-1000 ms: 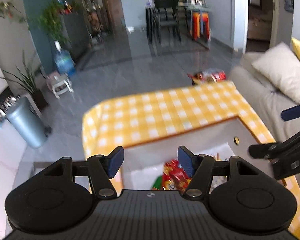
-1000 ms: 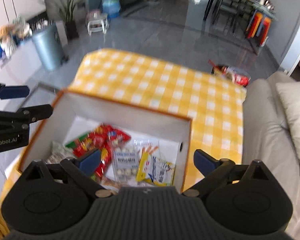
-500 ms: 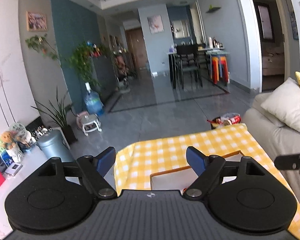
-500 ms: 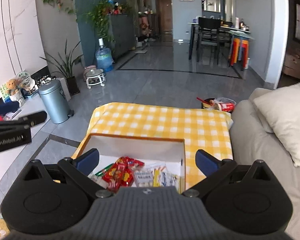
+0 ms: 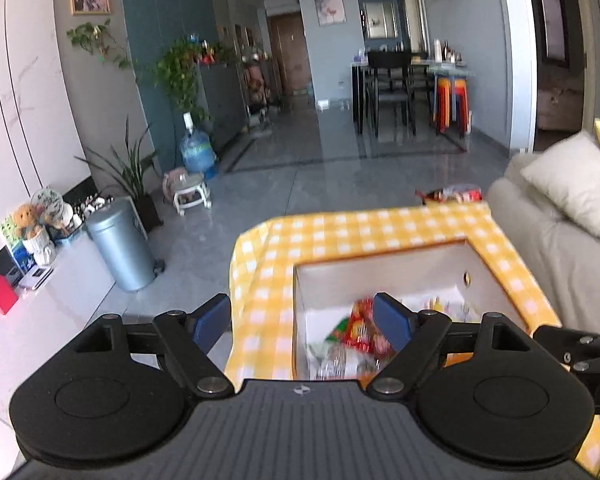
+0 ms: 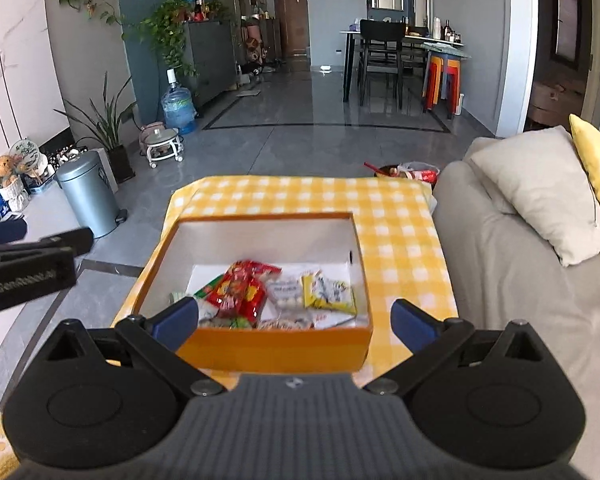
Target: Organize snacks
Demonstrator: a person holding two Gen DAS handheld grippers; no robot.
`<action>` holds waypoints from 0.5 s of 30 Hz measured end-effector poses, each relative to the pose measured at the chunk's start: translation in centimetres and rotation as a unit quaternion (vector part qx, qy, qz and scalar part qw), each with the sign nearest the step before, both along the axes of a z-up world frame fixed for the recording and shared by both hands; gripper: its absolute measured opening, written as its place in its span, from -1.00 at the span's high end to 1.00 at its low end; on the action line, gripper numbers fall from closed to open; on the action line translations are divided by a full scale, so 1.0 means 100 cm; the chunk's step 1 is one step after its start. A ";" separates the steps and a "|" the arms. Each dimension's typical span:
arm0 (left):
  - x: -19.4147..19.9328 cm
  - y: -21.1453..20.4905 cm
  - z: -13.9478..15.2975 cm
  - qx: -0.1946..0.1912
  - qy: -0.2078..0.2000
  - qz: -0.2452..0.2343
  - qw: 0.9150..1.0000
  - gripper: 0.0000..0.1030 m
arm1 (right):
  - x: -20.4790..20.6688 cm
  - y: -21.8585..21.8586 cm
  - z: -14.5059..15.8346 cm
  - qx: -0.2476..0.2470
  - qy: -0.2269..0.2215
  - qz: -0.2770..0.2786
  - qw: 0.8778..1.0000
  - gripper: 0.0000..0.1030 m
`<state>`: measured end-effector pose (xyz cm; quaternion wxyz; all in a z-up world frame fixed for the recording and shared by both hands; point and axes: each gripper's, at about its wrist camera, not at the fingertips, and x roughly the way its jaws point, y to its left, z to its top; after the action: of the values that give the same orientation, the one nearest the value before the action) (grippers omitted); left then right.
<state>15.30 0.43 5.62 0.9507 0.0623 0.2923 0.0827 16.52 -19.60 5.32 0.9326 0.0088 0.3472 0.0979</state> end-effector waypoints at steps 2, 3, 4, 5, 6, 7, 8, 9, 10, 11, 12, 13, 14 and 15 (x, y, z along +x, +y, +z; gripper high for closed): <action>0.000 -0.002 -0.006 0.005 0.020 0.001 1.000 -0.83 | -0.003 0.002 -0.004 -0.003 0.005 0.002 1.000 -0.92; -0.001 -0.002 -0.009 0.005 0.030 0.001 1.000 -0.83 | -0.003 0.003 -0.006 -0.004 0.008 0.001 1.000 -0.92; -0.002 -0.002 -0.012 0.000 0.040 0.001 0.999 -0.83 | -0.003 0.004 -0.008 -0.004 0.011 0.001 1.000 -0.92; -0.002 -0.002 -0.014 -0.004 0.049 0.001 0.999 -0.83 | -0.002 0.004 -0.009 -0.004 0.015 0.002 1.000 -0.92; -0.006 -0.003 -0.018 -0.008 0.055 0.001 0.998 -0.83 | -0.001 0.005 -0.010 -0.004 0.018 0.000 1.000 -0.92; -0.007 -0.003 -0.020 -0.012 0.060 0.000 0.998 -0.83 | 0.000 0.004 -0.011 -0.004 0.020 -0.001 1.000 -0.92; -0.008 -0.003 -0.022 -0.016 0.065 -0.002 0.998 -0.83 | 0.001 0.004 -0.012 -0.004 0.022 -0.003 1.000 -0.92; -0.009 -0.003 -0.023 -0.019 0.069 -0.004 0.997 -0.83 | 0.001 0.003 -0.012 -0.003 0.022 -0.004 1.000 -0.92; -0.010 -0.003 -0.025 -0.024 0.075 -0.004 0.997 -0.83 | 0.001 0.004 -0.012 -0.002 0.022 -0.005 1.000 -0.92; -0.010 -0.002 -0.026 -0.027 0.079 -0.004 0.996 -0.83 | 0.002 0.004 -0.012 -0.003 0.023 -0.004 1.000 -0.92; -0.010 -0.002 -0.028 -0.029 0.083 -0.002 0.996 -0.83 | 0.003 0.005 -0.013 -0.005 0.025 -0.003 1.000 -0.92; -0.012 -0.003 -0.031 -0.030 0.086 -0.001 0.996 -0.83 | 0.004 0.006 -0.015 -0.009 0.028 -0.002 1.000 -0.92; -0.012 -0.003 -0.032 -0.032 0.091 0.000 0.995 -0.83 | 0.004 0.007 -0.017 -0.012 0.033 -0.001 0.999 -0.92; -0.012 -0.003 -0.034 -0.034 0.094 0.000 0.995 -0.83 | 0.003 0.007 -0.020 -0.015 0.038 0.000 0.999 -0.92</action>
<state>14.12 0.16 2.23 0.9205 0.0370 0.3831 0.0665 16.85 -18.91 3.37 0.9189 -0.0016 0.3835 0.0922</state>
